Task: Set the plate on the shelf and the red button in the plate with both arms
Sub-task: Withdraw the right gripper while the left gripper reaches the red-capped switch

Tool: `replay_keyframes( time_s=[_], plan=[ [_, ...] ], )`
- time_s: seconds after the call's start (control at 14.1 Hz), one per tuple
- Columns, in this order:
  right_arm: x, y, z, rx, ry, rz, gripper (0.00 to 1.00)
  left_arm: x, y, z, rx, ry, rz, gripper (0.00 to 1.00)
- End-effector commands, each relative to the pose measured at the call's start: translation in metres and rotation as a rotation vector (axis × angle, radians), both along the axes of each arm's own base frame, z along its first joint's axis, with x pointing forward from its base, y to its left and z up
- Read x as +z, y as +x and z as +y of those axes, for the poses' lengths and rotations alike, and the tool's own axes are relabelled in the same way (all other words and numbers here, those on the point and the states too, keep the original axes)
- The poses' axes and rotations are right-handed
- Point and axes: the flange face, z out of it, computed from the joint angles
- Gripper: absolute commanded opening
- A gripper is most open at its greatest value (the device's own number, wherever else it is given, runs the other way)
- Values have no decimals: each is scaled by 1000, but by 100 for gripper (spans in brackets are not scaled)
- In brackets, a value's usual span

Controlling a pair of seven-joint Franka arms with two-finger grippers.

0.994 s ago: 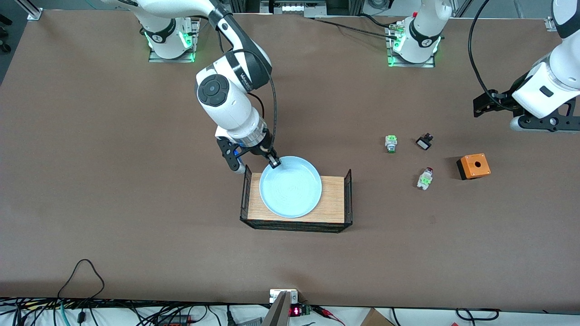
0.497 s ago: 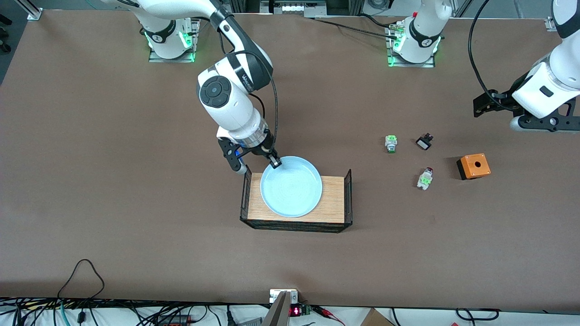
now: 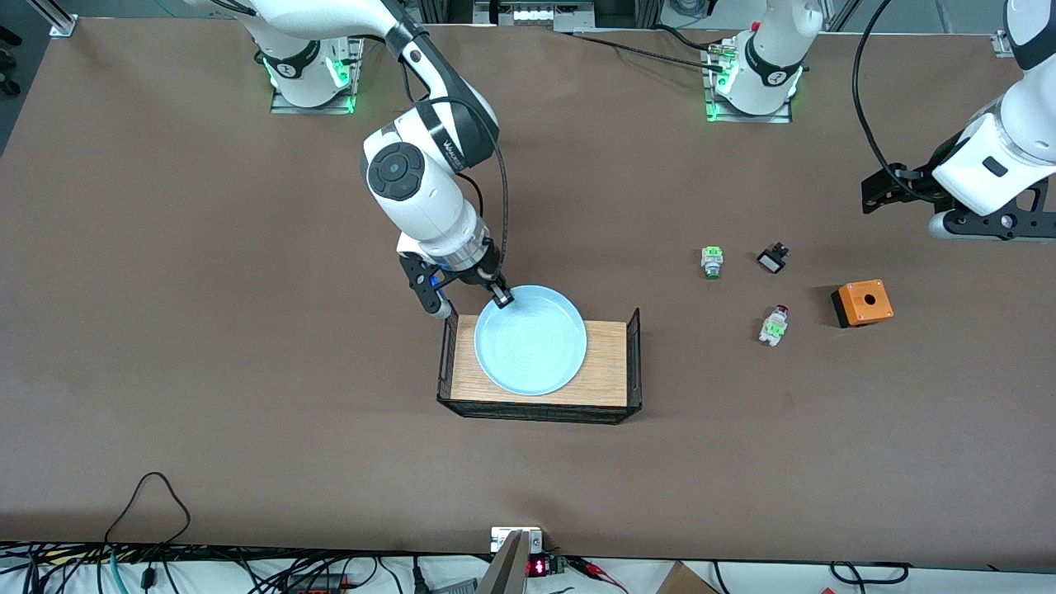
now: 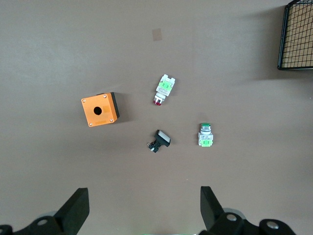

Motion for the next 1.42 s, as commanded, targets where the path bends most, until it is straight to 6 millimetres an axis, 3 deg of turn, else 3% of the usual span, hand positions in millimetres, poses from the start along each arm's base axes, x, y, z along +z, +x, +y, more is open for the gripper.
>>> replay_keyframes(
  time_s=[0.0, 0.28, 0.64, 0.85, 1.06, 1.21, 1.35],
  plan=[
    [4, 4, 0, -29, 26, 0, 100, 7, -1, 3, -7, 7, 3, 100],
    [28, 4, 6, -27, 51, -18, 100, 7, -1, 3, -7, 8, 4, 100],
    [94, -4, -11, -2, 51, 3, 100, 5, -1, 11, 24, 5, 8, 100],
    [137, 0, -46, -5, 46, 27, 100, -5, 4, 14, 17, 3, 26, 100],
    [171, 6, -98, 80, 20, 44, 100, -24, 12, 21, -32, -2, 64, 100],
    [181, 12, -141, 185, -30, 53, 100, -47, 19, 29, -87, -19, 108, 100],
    [185, 17, -184, 332, -124, 54, 100, -81, 30, 25, -121, -35, 158, 100]
  ],
)
